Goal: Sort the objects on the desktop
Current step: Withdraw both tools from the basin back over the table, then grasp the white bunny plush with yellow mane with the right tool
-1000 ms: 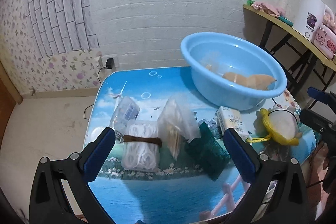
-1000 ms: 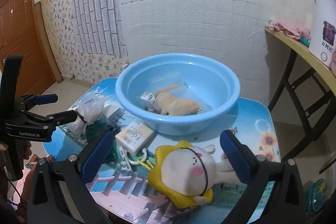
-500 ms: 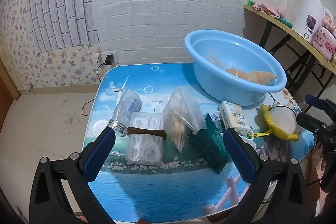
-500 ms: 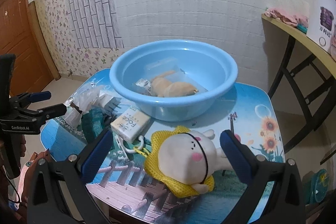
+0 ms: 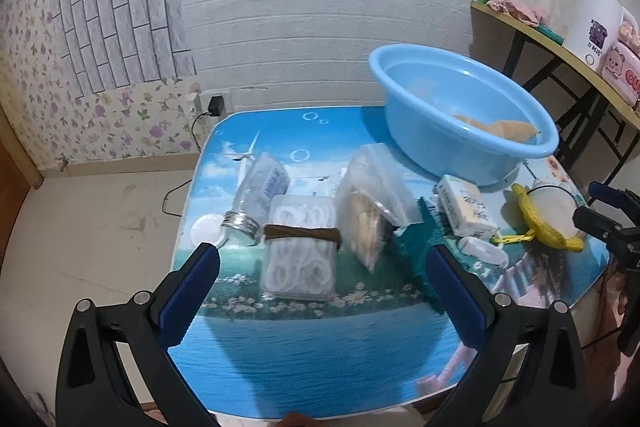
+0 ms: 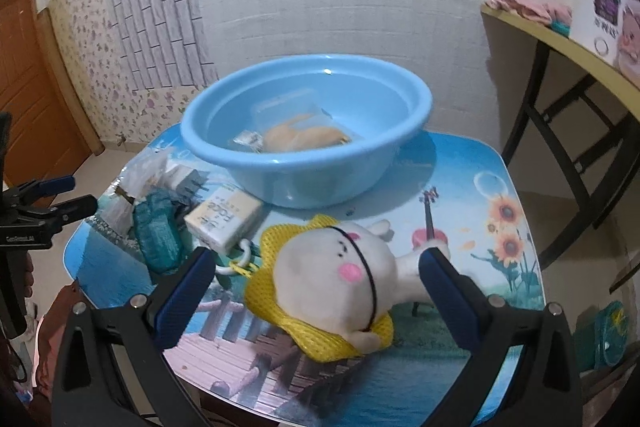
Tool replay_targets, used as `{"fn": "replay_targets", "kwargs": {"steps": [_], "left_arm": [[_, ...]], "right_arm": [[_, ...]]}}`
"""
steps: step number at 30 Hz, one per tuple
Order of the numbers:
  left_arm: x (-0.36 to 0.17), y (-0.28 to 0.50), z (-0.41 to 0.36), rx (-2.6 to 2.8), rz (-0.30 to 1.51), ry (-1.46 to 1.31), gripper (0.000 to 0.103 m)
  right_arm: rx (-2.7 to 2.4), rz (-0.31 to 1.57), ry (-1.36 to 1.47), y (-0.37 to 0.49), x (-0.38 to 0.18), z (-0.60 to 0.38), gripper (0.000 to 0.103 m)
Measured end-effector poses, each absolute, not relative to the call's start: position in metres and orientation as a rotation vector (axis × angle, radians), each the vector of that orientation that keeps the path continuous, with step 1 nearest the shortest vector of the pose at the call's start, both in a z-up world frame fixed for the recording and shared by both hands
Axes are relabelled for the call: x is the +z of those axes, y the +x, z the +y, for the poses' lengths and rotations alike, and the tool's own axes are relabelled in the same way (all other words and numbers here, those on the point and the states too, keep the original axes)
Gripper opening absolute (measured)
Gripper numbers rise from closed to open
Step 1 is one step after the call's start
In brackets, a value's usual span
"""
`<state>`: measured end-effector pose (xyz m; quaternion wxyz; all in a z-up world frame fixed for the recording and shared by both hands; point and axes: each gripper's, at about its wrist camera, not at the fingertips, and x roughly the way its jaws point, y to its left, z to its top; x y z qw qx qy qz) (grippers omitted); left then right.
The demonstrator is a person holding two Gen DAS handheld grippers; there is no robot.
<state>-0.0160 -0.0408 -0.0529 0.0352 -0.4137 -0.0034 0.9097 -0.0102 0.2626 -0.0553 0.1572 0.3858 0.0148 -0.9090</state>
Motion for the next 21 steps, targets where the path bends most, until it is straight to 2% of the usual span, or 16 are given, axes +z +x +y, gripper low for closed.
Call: {"fn": "replay_targets", "kwargs": {"steps": [21], "left_arm": [[-0.076,-0.008,-0.068,2.825,-0.108,-1.303,0.103]], "right_arm": [[-2.667,-0.008,1.127,-0.006,-0.07,0.284,0.103]]}}
